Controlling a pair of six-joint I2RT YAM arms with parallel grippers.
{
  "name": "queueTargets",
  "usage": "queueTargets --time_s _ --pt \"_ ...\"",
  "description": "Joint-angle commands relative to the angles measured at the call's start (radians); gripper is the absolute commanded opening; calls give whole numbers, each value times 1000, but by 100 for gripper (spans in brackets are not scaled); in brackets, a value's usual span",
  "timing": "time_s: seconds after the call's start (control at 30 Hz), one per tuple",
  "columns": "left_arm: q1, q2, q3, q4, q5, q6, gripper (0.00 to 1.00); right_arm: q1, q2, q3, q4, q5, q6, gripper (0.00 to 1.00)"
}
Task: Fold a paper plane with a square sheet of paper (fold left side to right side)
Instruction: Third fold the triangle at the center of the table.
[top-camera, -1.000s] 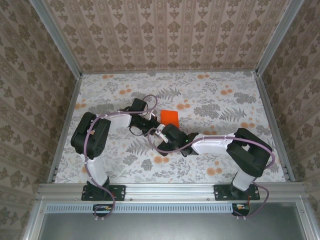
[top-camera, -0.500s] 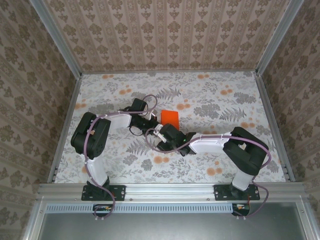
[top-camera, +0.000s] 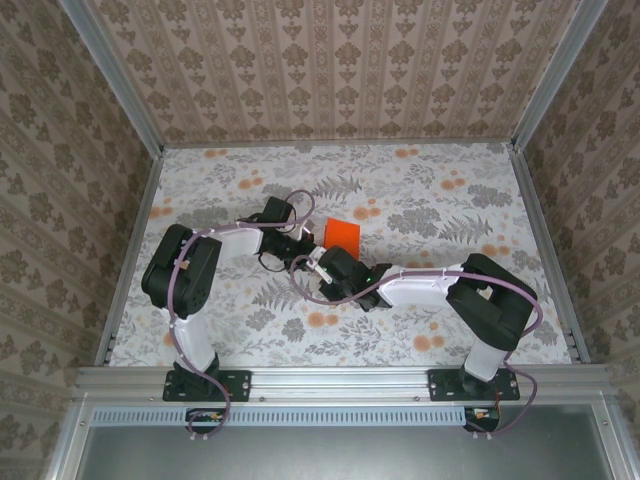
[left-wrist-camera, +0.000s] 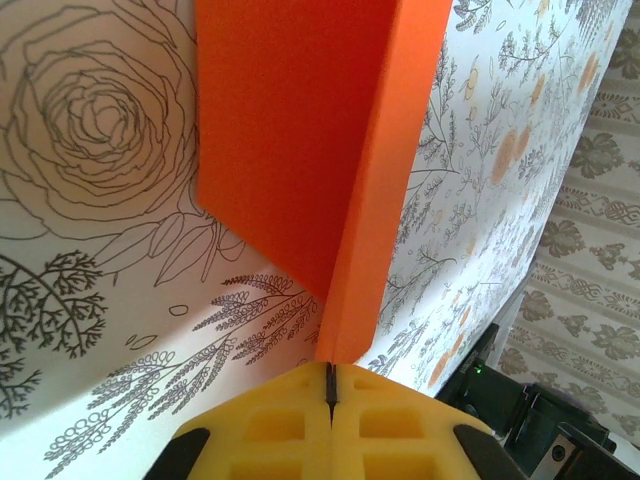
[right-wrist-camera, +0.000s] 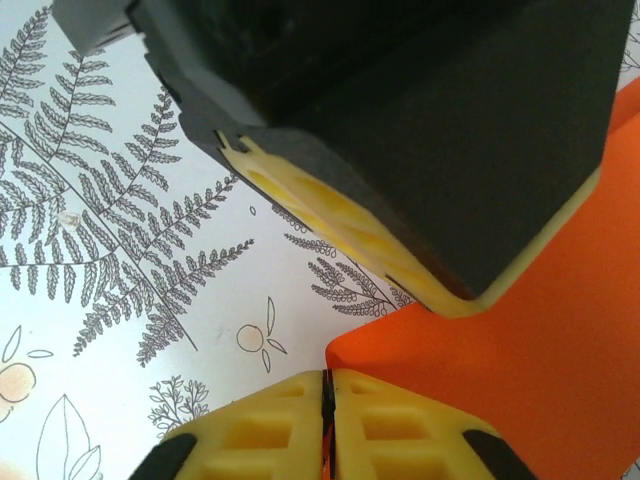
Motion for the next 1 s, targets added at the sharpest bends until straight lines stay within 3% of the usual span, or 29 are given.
queueTargets --time_s 0.0,0.1,0.3,0.4,0.5,0.97 --pt "9 -26 -5 -36 1 21 7 2 -23 27 -42 -4 -3 1" --pt "20 -40 -1 -52 -3 35 12 -3 -28 27 -63 -35 2 0" --pt "74 -110 9 -118 -26 88 32 -41 -56 8 -76 -158 40 0" --pt "96 -130 34 -155 -32 121 32 -62 -65 5 -84 -229 62 0" --pt "99 -108 80 -177 -30 150 25 -79 -68 4 -85 -282 80 0" --pt "8 192 356 -241 24 241 14 -106 -32 6 -76 -374 130 0"
